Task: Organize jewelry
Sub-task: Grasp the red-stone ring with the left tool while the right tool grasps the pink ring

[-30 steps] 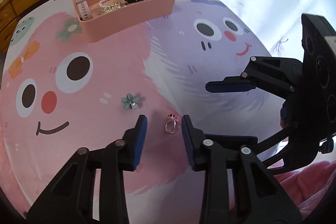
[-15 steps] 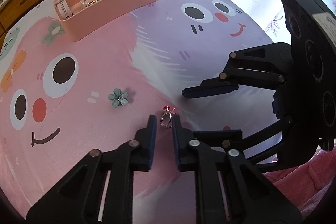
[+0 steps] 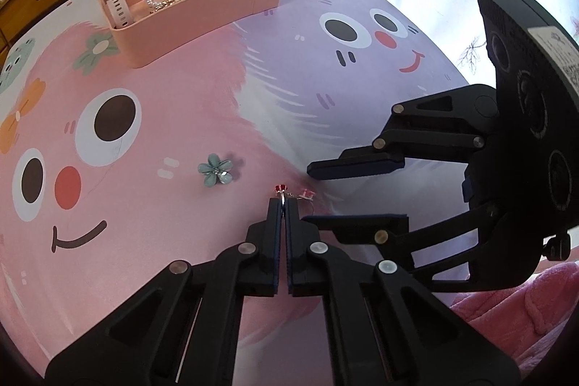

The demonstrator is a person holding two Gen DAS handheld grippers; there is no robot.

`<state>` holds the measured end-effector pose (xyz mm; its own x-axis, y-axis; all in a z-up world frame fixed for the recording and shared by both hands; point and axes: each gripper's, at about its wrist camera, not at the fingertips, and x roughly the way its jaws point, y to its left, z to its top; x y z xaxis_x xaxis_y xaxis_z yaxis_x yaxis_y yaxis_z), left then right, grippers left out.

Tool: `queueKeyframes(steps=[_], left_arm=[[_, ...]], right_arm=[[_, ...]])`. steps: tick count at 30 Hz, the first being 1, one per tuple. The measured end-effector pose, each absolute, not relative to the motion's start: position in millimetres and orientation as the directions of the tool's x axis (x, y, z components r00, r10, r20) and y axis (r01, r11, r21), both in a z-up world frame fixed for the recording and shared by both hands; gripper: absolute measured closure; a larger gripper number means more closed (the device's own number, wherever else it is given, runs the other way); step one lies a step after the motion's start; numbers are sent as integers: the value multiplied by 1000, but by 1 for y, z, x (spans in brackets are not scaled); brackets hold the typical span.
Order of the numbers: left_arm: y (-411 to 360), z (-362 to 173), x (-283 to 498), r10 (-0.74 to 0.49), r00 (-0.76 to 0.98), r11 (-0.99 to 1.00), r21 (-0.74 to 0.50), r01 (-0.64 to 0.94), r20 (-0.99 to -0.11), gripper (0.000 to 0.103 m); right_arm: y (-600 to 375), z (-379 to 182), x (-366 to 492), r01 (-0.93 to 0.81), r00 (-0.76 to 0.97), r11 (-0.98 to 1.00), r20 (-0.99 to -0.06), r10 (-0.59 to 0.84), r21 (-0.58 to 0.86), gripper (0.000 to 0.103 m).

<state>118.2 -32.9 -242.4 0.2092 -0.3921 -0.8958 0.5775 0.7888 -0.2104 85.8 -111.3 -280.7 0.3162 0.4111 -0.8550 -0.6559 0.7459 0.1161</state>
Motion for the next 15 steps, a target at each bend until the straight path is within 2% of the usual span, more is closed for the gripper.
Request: queueKeyframes(steps=[3,5,7,15], left_arm=[[-27,-242,120,-400,212,797,-224,560,-892,103],[-23,-241,122,-400,216,804,-227,550,-891,103],[-20,-241,122,-403,219,807,-232,543,-889,103],[-14,-235,122,-416,235,811,-242,533,-879,103]], right_arm=[[-112,-280,87,-651,315,750,-856,409,118,81],[-112,-280,88,-648,314,752,-857,409,122,90],[-111,-280,89,-647,311,753,-858,409,124,94],[-111,-276,93,-611,312,777,-855,415,154,96]])
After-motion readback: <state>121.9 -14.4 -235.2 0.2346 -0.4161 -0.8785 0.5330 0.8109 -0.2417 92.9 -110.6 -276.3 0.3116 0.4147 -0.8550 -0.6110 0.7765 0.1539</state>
